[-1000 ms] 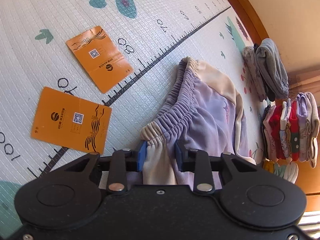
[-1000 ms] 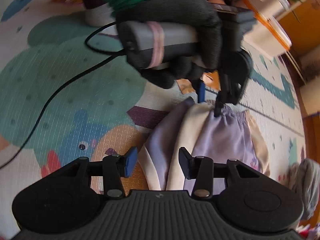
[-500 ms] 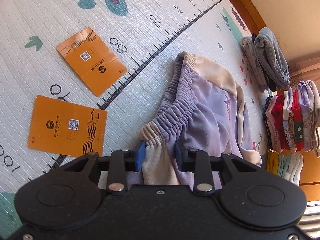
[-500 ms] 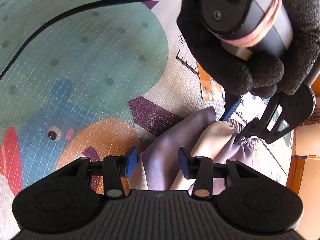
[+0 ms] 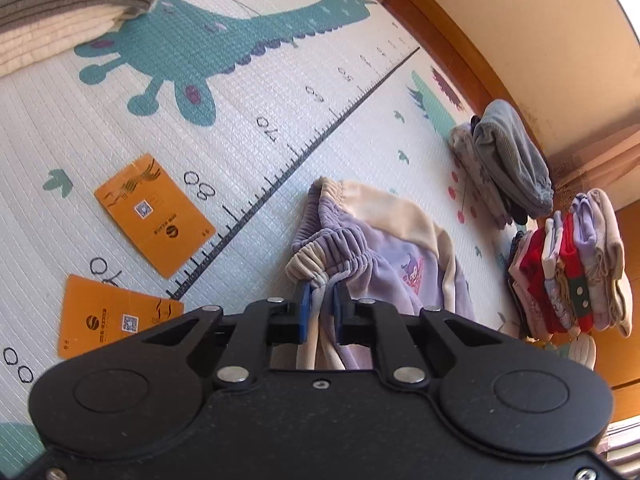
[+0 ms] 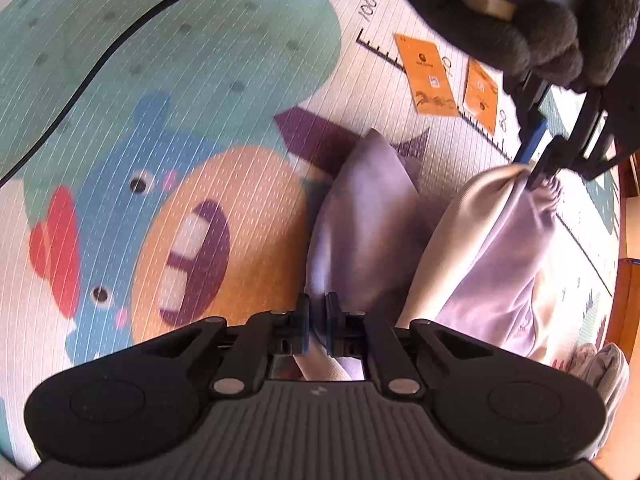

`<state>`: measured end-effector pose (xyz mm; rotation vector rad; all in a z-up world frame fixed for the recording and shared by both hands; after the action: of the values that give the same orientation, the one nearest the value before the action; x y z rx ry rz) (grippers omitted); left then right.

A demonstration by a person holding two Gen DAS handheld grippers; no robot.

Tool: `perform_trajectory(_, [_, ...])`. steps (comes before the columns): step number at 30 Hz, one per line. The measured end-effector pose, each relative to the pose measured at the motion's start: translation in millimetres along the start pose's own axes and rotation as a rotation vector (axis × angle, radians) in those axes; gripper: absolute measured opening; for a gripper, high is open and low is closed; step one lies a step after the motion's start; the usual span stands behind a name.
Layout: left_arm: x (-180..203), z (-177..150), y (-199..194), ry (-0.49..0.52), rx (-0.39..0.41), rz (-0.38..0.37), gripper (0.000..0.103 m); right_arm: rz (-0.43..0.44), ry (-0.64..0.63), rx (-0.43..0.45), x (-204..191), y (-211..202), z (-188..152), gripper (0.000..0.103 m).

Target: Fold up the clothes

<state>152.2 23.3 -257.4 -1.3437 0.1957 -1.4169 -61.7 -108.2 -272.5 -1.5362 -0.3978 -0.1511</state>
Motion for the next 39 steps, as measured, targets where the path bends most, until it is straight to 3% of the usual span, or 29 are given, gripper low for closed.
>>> perform_trajectory(5, [-8.1,10.7,-13.1,-0.040,0.045,0.001,0.008,0.007,-0.038,-0.119,-16.1,-8.0,-45.5,0.009])
perform_trajectory(9, [-19.3,10.8,-18.7,-0.074,0.054,0.016,0.008,0.022,-0.033,-0.231,-53.0,-4.7,-102.6,0.009])
perform_trajectory(14, [-29.3,4.6,-20.7,-0.112,0.046,0.021,0.008,0.030,-0.004,-0.340,-64.5,-5.1,-155.6,0.009])
perform_trajectory(20, [-23.2,-1.1,-19.7,-0.114,0.038,0.009,0.008,-0.129,-0.026,-0.419,-60.6,-12.6,-184.3,0.009])
perform_trajectory(26, [-23.5,-16.8,-12.1,-0.104,0.005,0.013,0.008,-0.379,-0.006,-0.539,-4.1,-22.4,-194.1,0.010])
perform_trajectory(29, [-38.7,-27.4,-7.2,-0.129,-0.022,0.043,0.008,-0.327,-0.067,-0.552,-30.0,-21.5,-189.6,0.012])
perform_trajectory(33, [-54.5,-36.7,-5.1,-0.135,-0.043,0.082,0.008,-0.146,-0.086,-0.479,-77.9,-9.2,-164.2,0.042])
perform_trajectory(36, [-61.3,-39.1,-4.4,-0.130,-0.047,0.108,0.008,0.035,-0.015,-0.356,-102.8,-17.6,-144.4,0.044])
perform_trajectory(39, [-65.0,-39.3,-4.7,-0.126,-0.045,0.123,0.008,0.125,0.077,-0.284,-99.1,-29.1,-142.5,0.044])
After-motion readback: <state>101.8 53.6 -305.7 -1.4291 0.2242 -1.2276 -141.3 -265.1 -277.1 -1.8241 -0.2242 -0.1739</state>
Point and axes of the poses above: each gripper's, at about its wrist camera, not at the fingertips, and y roughly the way its jaws point, x to its right, z to its top, the point moved 7 cm from there along y, roughly the way its jaws point, and after that the axes turned 2 degrees about -y, right-handed, at the moved point
